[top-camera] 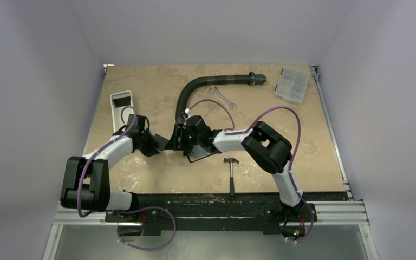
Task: Put the credit cards into the card holder
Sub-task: Move the credit card to the corner of the board.
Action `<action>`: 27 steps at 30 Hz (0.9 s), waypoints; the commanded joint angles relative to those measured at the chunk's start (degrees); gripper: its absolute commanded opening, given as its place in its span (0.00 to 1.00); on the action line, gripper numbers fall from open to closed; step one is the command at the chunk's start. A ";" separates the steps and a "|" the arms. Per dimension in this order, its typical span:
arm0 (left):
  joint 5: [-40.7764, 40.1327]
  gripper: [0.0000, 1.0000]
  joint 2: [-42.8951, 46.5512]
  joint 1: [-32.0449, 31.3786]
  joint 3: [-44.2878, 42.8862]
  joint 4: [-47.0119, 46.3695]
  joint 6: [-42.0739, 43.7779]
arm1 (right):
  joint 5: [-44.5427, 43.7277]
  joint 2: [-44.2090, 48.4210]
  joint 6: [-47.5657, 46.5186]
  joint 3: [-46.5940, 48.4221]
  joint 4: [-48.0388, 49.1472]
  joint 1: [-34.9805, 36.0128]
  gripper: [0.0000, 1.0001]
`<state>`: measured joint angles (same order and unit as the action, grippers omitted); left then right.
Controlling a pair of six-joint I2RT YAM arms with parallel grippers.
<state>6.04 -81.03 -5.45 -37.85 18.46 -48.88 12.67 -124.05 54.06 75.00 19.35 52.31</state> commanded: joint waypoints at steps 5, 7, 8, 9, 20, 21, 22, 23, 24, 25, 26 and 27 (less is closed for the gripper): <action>-9.12 0.45 8.54 -0.48 -7.01 15.37 9.12 | -0.37 21.50 -15.59 -7.65 -8.52 -0.14 0.66; -10.08 0.56 6.38 -0.56 -9.43 16.16 10.06 | -2.62 25.13 -18.97 -7.81 -13.24 -0.68 0.69; -10.36 0.66 4.61 -0.82 -10.87 16.54 9.42 | -3.63 26.65 -20.20 -7.58 -15.71 -1.05 0.70; -11.33 0.70 2.50 -1.03 -12.62 18.11 8.29 | -4.21 27.95 -21.16 -7.41 -17.71 -1.60 0.70; -12.87 1.00 -12.51 -3.87 -23.93 23.63 -15.32 | -2.77 41.43 -22.77 -18.33 -17.84 -8.25 0.70; -14.06 1.00 -13.67 -4.56 -25.07 24.91 -17.58 | -2.74 42.12 -22.77 -19.19 -17.58 -8.54 0.70; -15.23 1.00 -14.76 -5.36 -26.10 25.35 -19.46 | -2.73 42.78 -22.89 -19.93 -17.48 -8.74 0.70; -16.65 1.00 -15.95 -6.21 -27.05 25.76 -21.37 | -2.73 43.39 -23.01 -20.62 -17.26 -8.87 0.70; -17.93 1.00 -16.97 -6.76 -27.60 25.92 -23.04 | -2.69 43.83 -23.03 -21.13 -17.19 -9.08 0.70; -18.60 1.00 -18.11 -7.25 -27.84 25.71 -24.68 | -2.61 44.21 -23.04 -21.59 -17.08 -9.23 0.70; -18.83 1.00 -19.36 -7.51 -28.00 25.99 -26.21 | -2.50 44.58 -23.11 -21.93 -17.02 -9.40 0.70; -18.75 1.00 -20.47 -7.63 -28.12 26.35 -27.77 | -2.47 44.93 -23.19 -22.32 -17.14 -9.54 0.70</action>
<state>-8.58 -98.06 -11.86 -63.92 41.76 -66.48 10.04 -82.02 32.42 53.52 0.89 43.24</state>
